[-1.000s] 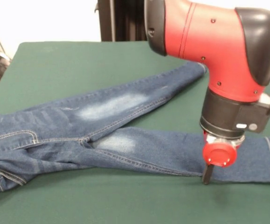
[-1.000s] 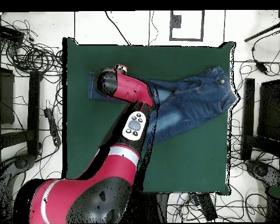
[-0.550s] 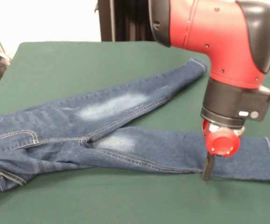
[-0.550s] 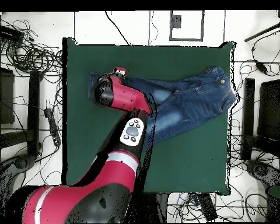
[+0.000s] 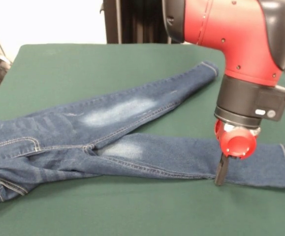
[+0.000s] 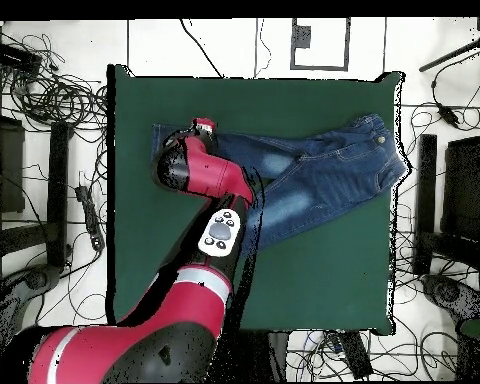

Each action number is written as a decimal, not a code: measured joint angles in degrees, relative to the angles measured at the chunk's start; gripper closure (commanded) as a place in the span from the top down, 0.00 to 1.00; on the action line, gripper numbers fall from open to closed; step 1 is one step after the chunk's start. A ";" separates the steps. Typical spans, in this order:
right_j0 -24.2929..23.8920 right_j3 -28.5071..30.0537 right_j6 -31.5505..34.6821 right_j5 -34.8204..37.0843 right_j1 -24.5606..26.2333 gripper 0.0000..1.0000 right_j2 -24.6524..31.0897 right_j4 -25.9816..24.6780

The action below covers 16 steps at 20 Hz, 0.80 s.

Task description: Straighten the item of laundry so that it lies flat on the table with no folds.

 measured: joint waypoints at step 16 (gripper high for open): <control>0.05 2.51 0.00 -1.62 -3.84 0.00 -0.54 0.01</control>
